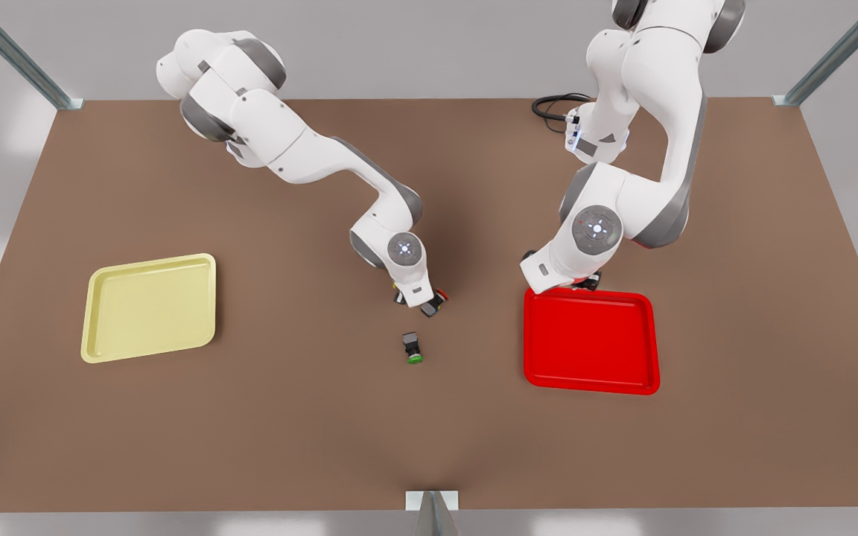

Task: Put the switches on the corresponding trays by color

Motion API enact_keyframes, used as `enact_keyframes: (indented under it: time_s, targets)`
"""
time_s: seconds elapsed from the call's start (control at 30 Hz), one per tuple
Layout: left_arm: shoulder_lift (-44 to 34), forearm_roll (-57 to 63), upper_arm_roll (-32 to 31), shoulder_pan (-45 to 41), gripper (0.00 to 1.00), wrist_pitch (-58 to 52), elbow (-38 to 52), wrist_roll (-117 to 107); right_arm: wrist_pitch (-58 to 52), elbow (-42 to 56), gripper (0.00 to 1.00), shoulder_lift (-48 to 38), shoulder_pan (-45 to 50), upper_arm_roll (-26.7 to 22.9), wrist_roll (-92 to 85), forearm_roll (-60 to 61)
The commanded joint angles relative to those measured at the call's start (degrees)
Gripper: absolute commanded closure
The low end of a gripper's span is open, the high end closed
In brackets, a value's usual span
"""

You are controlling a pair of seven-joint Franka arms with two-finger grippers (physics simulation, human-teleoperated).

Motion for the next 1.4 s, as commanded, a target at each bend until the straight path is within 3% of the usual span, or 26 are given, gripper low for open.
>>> enact_keyframes:
  time_s: [0.0,0.67,0.87,1.17,1.37]
  targets:
    - [0.0,0.03,0.0,-0.01,0.0,0.0,-0.05,0.0,0.01,0.0,0.37,0.01,0.0,0.01,0.0,0.0]
    - [0.35,0.03,0.18,-0.01,0.0,0.0,0.03,0.0,1.07,0.26,0.39,0.45,0.18,0.01,0.0,-0.53]
    - [0.35,0.03,0.18,-0.01,0.0,-0.26,0.03,-0.09,1.15,0.18,0.48,0.53,0.53,-0.08,0.0,-0.61]
    - [0.35,0.03,0.18,-0.09,0.0,-0.18,0.21,-0.44,1.07,0.18,0.54,0.27,0.53,0.01,-0.35,-0.61]
    - [2.54,-0.59,-0.09,-8.62,0.0,-0.18,3.11,-14.41,-1.31,-1.49,0.53,-3.42,-0.18,-0.17,-0.88,0.0]
